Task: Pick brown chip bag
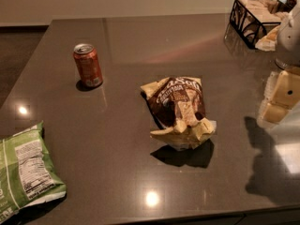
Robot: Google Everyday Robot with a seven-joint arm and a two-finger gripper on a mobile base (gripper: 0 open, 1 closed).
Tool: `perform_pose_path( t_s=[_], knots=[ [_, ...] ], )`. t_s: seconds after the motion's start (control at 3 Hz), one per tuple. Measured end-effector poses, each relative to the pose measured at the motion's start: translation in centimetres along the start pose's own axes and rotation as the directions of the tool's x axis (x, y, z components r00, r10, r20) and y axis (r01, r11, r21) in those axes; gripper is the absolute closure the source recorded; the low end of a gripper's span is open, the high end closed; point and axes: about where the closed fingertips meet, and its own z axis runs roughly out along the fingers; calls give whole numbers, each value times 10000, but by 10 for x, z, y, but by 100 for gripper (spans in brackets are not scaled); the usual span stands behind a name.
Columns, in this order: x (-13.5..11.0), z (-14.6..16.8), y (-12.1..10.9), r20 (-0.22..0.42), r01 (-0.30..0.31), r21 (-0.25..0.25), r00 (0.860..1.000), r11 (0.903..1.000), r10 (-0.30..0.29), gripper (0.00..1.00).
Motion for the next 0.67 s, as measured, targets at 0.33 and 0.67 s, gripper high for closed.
perform_pose_path(
  t_s=[0.33, 0.67],
  knots=[
    [0, 0, 0, 1, 0, 2, 10000, 10000, 0, 0],
    [-15, 10, 3, 21, -266, -139, 9996, 9995, 266, 0]
  ],
)
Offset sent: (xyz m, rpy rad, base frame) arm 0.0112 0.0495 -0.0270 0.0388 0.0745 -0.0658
